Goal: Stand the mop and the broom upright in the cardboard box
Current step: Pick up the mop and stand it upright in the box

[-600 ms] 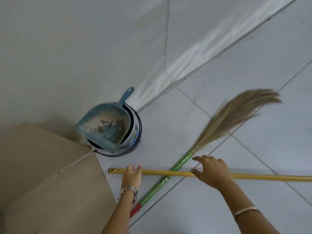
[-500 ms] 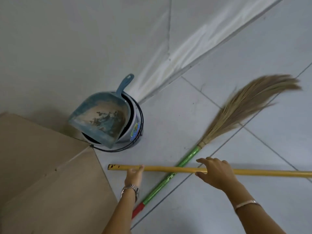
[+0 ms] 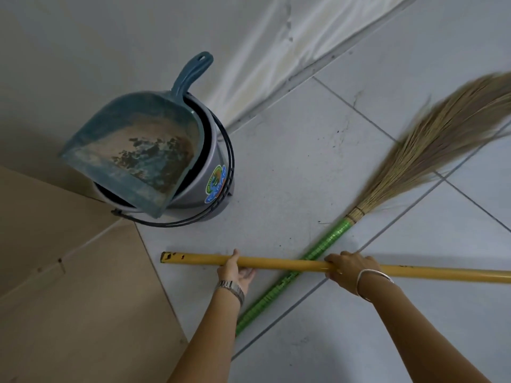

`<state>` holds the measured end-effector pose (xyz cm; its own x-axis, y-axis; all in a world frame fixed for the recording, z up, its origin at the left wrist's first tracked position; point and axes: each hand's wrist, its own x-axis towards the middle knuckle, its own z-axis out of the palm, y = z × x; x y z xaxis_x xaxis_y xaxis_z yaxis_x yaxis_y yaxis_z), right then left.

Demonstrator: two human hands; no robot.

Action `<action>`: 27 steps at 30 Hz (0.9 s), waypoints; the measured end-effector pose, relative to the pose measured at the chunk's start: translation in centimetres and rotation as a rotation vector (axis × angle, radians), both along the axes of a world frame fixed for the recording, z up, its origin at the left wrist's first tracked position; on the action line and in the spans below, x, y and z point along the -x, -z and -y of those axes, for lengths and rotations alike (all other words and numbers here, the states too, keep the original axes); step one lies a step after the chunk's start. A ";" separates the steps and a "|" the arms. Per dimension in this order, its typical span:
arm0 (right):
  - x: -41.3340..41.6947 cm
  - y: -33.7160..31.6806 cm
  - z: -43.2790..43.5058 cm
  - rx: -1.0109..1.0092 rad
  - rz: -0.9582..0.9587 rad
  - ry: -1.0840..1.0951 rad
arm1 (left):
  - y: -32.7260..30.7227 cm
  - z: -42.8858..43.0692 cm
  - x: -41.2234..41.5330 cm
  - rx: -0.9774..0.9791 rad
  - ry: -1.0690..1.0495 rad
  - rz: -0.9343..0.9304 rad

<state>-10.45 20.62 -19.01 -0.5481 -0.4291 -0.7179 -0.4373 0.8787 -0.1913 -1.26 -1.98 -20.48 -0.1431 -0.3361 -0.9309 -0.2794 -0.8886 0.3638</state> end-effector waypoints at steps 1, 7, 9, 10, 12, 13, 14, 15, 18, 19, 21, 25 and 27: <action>-0.1 -0.4 0.0 0.007 0.000 -0.004 | -0.3 -0.1 -0.1 -0.003 -0.027 -0.004; -0.2 -7.0 -0.5 0.003 0.118 0.070 | -8.0 -1.5 -2.4 -0.004 -0.140 -0.041; 0.2 -11.2 -0.6 0.008 0.155 0.084 | -12.9 -2.5 -3.3 0.048 -0.169 -0.091; 0.2 -13.0 -0.8 0.010 0.186 0.089 | -15.2 -3.0 -3.7 0.083 -0.189 -0.121; 1.2 -19.3 -1.0 0.033 0.201 0.123 | -21.1 -3.0 -3.3 0.167 -0.215 -0.180; 2.0 -22.3 -1.2 0.055 0.200 0.145 | -24.3 -3.1 -2.7 0.208 -0.209 -0.211; 2.5 -24.8 -1.2 0.090 0.208 0.161 | -26.7 -3.0 -2.0 0.270 -0.196 -0.253; 3.7 -28.4 -1.4 0.121 0.192 0.175 | -30.4 -2.8 -0.8 0.304 -0.174 -0.300; 6.8 -37.9 -0.8 0.217 0.158 0.165 | -40.1 -1.8 3.3 0.433 -0.122 -0.440; 7.8 -41.2 -0.4 0.262 0.135 0.172 | -43.9 -1.4 4.8 0.472 -0.112 -0.467; 9.4 -48.0 0.1 0.376 0.078 0.232 | -51.8 -0.6 7.7 0.577 -0.094 -0.506; 10.3 -61.7 0.9 0.548 0.035 0.299 | -68.3 -0.2 10.1 0.765 -0.074 -0.593; 9.8 -67.5 1.1 0.639 0.052 0.339 | -75.3 -0.1 9.9 0.834 -0.057 -0.644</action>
